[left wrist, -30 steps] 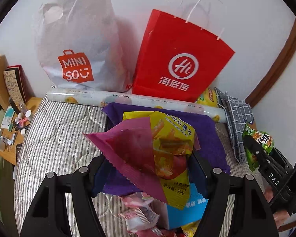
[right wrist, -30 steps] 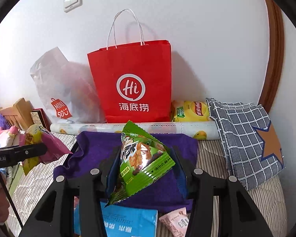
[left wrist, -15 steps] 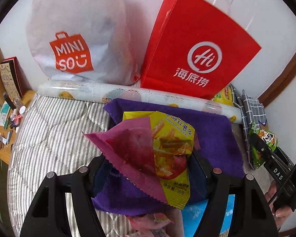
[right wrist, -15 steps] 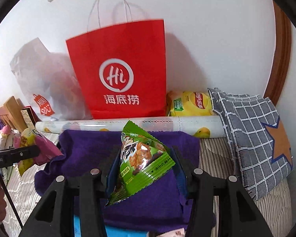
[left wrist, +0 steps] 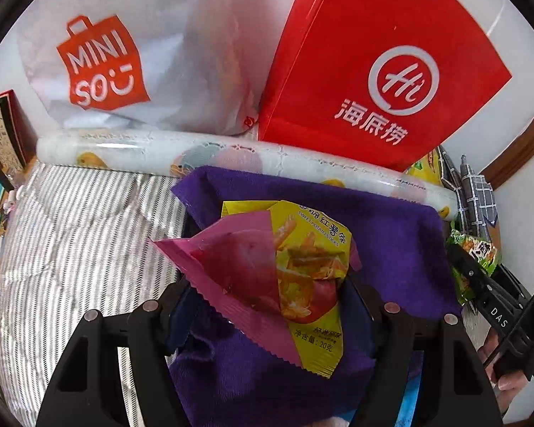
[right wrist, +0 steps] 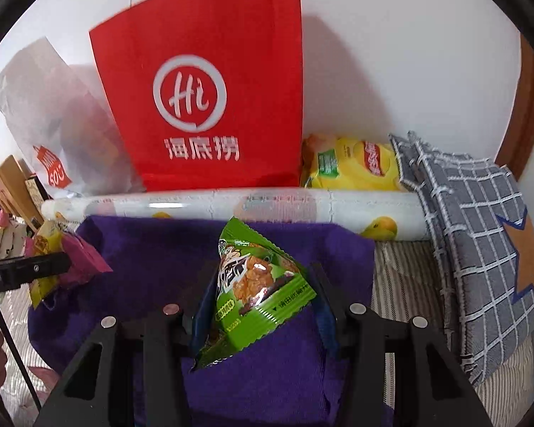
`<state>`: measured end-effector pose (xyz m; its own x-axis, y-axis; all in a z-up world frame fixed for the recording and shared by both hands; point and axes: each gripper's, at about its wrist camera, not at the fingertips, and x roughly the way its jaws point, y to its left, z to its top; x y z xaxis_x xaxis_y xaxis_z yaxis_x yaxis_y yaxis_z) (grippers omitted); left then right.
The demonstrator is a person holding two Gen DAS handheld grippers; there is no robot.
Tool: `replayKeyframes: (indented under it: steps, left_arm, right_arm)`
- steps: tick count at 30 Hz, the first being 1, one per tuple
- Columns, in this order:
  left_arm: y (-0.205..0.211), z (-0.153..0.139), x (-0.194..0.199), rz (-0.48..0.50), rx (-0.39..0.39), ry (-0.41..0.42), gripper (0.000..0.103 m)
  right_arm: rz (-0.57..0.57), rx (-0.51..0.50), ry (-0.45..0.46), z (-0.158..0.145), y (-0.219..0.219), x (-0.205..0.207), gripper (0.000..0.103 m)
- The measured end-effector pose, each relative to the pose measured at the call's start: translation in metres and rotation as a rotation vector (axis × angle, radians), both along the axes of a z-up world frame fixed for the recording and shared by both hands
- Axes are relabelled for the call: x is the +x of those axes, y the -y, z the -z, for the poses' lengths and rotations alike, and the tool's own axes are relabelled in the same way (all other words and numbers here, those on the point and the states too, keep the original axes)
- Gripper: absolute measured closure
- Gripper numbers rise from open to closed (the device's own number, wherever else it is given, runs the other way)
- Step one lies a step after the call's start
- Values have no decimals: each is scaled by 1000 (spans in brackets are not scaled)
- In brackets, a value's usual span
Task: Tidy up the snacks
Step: 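Lift and carry both held bags over the purple towel with both tools, then open both tools to drop the bags onto the purple towel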
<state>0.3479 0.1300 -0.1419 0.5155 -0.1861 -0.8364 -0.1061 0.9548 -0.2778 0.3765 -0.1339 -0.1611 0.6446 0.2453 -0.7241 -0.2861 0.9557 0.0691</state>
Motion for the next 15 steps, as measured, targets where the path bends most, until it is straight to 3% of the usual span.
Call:
replayKeyframes:
  steps: [7, 15]
  left_arm:
    - [2, 14, 9, -1, -22, -24, 32]
    - [6, 25, 11, 8, -24, -49, 31]
  right_arm:
    - [3, 29, -85, 17, 6, 11, 56]
    - [1, 19, -118, 25, 3, 14, 56]
